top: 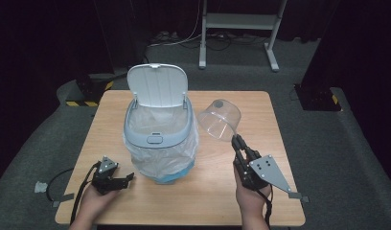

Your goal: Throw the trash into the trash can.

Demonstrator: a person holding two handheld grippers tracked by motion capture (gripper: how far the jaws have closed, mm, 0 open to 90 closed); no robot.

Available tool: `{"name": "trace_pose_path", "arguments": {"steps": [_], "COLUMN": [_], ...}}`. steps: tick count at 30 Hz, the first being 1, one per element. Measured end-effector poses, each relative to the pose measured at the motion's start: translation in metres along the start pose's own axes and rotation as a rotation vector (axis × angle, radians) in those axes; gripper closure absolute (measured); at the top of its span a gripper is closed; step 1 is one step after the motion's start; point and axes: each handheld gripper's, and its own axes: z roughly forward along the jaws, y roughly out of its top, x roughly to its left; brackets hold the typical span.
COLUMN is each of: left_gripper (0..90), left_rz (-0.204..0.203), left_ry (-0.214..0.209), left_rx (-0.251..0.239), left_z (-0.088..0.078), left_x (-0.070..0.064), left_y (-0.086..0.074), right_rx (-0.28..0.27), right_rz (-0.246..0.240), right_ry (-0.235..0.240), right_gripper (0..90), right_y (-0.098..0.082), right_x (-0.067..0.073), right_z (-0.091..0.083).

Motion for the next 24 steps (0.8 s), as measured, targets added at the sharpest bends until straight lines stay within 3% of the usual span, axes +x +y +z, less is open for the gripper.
{"name": "trace_pose_path", "arguments": {"steps": [14,24], "left_gripper": [18.5,18.6], "left_rz": [-0.001,-0.001], "left_ry": [0.001,0.001], "left_rx": [0.0,0.0], "left_z": [0.0,0.0], "left_x": [0.0,0.0], "left_y": [0.0,0.0], "right_rx": [-0.073,-0.088], "right_rz": [-0.03,-0.051], "right_ry": [-0.011,0.011], "right_gripper": [83.7,83.7], "right_y": [0.025,0.04], "right_x": [0.004,0.007], "right_z": [0.002,0.006]}}
